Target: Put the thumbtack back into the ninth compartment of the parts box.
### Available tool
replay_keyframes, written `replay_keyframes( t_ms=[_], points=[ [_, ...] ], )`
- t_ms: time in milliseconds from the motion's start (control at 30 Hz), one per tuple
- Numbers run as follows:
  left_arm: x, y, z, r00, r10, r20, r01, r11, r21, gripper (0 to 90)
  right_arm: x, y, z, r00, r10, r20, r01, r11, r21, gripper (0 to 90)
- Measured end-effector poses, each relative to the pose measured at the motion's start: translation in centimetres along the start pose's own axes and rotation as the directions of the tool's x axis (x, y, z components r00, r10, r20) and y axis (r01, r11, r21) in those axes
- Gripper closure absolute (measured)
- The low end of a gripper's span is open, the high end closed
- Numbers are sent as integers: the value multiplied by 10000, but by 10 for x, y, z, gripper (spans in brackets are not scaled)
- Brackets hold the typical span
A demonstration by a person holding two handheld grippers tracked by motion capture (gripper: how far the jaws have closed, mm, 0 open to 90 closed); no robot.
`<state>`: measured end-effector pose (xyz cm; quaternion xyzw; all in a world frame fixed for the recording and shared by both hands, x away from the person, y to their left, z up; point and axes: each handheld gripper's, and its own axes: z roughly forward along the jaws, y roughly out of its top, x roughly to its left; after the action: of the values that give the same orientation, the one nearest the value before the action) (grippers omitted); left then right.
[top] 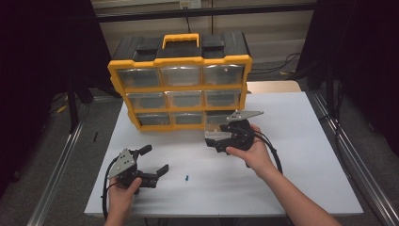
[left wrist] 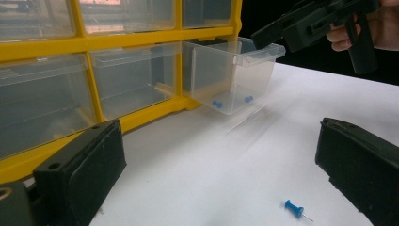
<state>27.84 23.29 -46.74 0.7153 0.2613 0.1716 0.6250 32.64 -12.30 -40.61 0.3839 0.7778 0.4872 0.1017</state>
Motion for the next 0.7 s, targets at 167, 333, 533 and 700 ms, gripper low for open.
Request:
replay_keyframes(
  t_ms=[167, 333, 533, 700],
  points=[
    [0, 0, 0, 10000, 66, -2, -66, 10000, 17, 20, 5, -2, -1, 9998, -179, -48, 178, 9995, -243, 128],
    [1, 1, -1, 9984, 477, -318, -465, 9983, 364, 20, 10, -4, -3, 9993, -237, -272, 232, 9995, -197, 127],
    [2, 0, -1, 9991, 413, 32, -414, 9989, 239, 20, 16, -4, -5, 9980, -365, -512, 360, 9993, -103, 118],
    [2, 0, -1, 9992, 411, 30, -411, 9989, 243, 20, 24, -7, -1, 9956, -441, -828, 449, 9990, 79, 110]
  ],
)
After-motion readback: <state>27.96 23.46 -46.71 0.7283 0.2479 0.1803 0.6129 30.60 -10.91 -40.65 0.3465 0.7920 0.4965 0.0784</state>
